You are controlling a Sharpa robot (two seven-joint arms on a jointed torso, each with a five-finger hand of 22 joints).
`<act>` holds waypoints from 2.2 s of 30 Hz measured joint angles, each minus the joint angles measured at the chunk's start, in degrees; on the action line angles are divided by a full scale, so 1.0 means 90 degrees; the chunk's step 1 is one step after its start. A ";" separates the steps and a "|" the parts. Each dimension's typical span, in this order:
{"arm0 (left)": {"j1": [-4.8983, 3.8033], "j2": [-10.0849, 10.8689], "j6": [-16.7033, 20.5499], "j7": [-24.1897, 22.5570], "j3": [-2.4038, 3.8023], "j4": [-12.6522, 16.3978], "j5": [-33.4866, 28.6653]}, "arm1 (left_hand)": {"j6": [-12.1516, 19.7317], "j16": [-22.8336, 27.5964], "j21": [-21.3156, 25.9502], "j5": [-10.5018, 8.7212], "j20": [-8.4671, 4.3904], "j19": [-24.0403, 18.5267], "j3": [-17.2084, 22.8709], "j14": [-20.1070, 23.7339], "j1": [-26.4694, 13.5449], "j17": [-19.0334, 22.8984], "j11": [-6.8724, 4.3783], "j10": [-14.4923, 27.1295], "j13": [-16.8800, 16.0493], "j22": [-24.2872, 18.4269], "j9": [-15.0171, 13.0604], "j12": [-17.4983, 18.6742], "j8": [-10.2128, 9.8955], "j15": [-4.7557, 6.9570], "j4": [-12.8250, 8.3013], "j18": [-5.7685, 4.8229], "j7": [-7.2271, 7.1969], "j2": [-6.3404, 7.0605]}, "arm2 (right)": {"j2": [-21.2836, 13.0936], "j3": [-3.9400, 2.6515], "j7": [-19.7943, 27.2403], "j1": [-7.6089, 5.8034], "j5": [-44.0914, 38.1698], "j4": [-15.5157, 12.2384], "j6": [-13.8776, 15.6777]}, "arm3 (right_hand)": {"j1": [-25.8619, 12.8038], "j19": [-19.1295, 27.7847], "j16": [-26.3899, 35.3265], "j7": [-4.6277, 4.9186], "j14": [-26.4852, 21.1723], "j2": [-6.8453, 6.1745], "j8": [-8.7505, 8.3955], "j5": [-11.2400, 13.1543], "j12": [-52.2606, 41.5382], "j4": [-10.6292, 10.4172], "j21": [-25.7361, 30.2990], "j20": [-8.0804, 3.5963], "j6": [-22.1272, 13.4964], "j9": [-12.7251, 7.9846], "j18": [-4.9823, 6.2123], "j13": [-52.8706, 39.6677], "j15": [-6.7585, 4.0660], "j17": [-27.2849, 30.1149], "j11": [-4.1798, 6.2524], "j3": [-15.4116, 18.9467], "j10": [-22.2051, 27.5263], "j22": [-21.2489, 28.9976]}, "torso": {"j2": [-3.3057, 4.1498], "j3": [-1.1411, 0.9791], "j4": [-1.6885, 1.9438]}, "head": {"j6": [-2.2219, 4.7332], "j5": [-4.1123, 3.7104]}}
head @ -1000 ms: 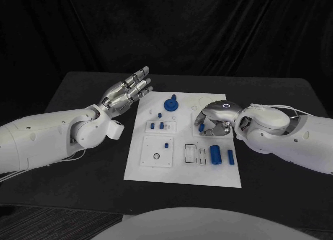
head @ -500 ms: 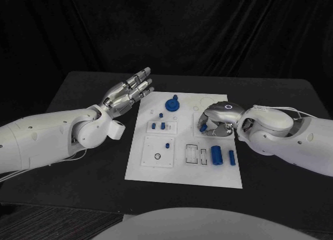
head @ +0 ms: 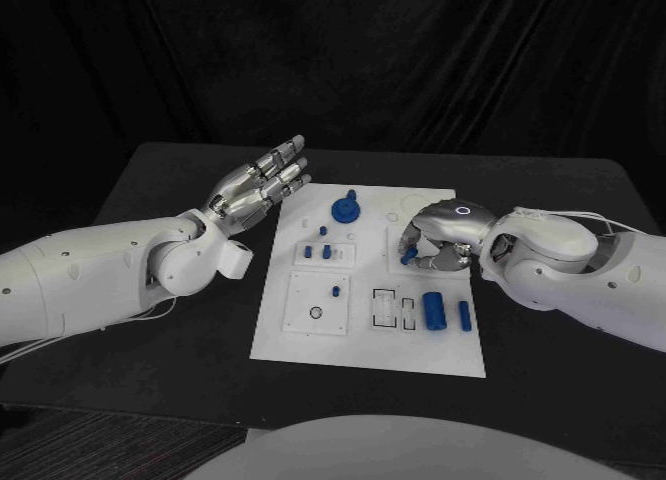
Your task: Assemble the parts on the task board
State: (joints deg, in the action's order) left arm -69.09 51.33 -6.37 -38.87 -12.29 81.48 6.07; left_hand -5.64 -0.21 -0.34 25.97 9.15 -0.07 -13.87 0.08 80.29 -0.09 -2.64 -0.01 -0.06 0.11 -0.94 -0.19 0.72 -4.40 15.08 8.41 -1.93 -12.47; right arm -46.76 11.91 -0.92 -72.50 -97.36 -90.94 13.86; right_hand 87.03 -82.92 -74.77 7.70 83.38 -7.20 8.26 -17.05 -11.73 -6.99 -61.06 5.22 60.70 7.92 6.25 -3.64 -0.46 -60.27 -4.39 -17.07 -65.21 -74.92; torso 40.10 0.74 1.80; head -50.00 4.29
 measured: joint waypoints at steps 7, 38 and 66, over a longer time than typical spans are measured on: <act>0.0006 -0.0010 -0.0020 0.0000 0.0000 -0.0008 0.0000 | 0.0001 0.0000 0.0000 0.0182 0.0023 0.0023 0.0071 -0.0024 0.0118 0.0000 0.0000 0.0000 -0.0001 0.0000 0.0000 0.0000 0.0000 -0.0023 -0.0071 -0.0001 0.0047 0.0000 | -0.0066 0.0005 0.0002 -0.0132 0.0001 -0.0184 0.0227 | 0.0085 0.0000 0.0000 -0.0044 0.0023 0.0014 0.0074 0.0008 0.0075 0.0180 -0.0069 0.0000 0.0165 0.0093 0.0000 0.0001 -0.0023 -0.0057 -0.0025 -0.0214 -0.0144 0.0000 | -0.0002 -0.0001 0.0000 | 0.0000 0.0016; 0.0024 -0.0057 -0.0017 0.0000 0.0000 -0.0049 0.0000 | 0.0158 0.0000 0.0000 0.0018 -0.0007 -0.0001 -0.0011 -0.0009 0.0025 0.0003 0.0000 0.0000 -0.0004 0.0003 0.0011 0.0000 0.0000 0.0037 0.0047 0.0000 -0.0019 -0.0002 | 0.1187 -0.0002 -0.0103 -0.0520 -0.0227 -0.0882 -0.0314 | 0.0135 0.0023 0.0000 -0.0043 0.0023 0.0046 0.0017 0.0353 0.0221 0.0339 -0.0112 -0.0022 0.0166 0.0160 0.0000 -0.0002 -0.0023 -0.0046 -0.0075 -0.0546 -0.0192 -0.0003 | -0.0001 -0.0001 -0.0001 | 0.0000 0.0193; 0.0025 -0.0020 0.0335 -0.0001 0.0000 -0.0033 -0.0001 | 0.0273 0.0000 0.0000 -0.0717 -0.0219 0.0011 -0.0222 -0.0012 -0.0530 0.0000 0.0000 0.0000 0.0001 -0.0005 0.0036 0.0000 0.0000 0.0262 0.0186 0.0000 0.0047 -0.0093 | 0.1844 0.0001 -0.0083 0.0098 -0.0586 -0.0530 -0.0621 | 0.0104 0.0023 0.0000 -0.0043 0.0022 -0.0048 -0.0011 0.0378 0.0268 0.0381 -0.0111 -0.0022 0.0166 0.0165 0.0001 -0.0009 -0.0023 -0.0047 -0.0097 -0.0591 -0.0215 -0.0001 | 0.0005 0.0009 0.0013 | 0.0000 0.0209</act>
State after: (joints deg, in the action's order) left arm -68.86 51.15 -3.35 -38.87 -12.28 81.18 6.06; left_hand -3.19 -0.21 -0.34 19.52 7.17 0.03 -15.87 -0.02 75.52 -0.09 -2.64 -0.01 -0.05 0.06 -0.62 -0.19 0.72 -2.04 16.75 8.40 -1.51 -13.30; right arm -30.16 11.91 -1.66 -71.61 -102.64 -95.71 8.27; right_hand 87.97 -82.72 -74.76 7.31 83.59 -7.64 8.16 -13.65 -9.32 -3.56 -62.06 5.02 62.19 9.40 6.25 -3.72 -0.67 -60.69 -5.26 -22.39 -67.14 -74.93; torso 40.14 0.82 1.92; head -50.00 6.17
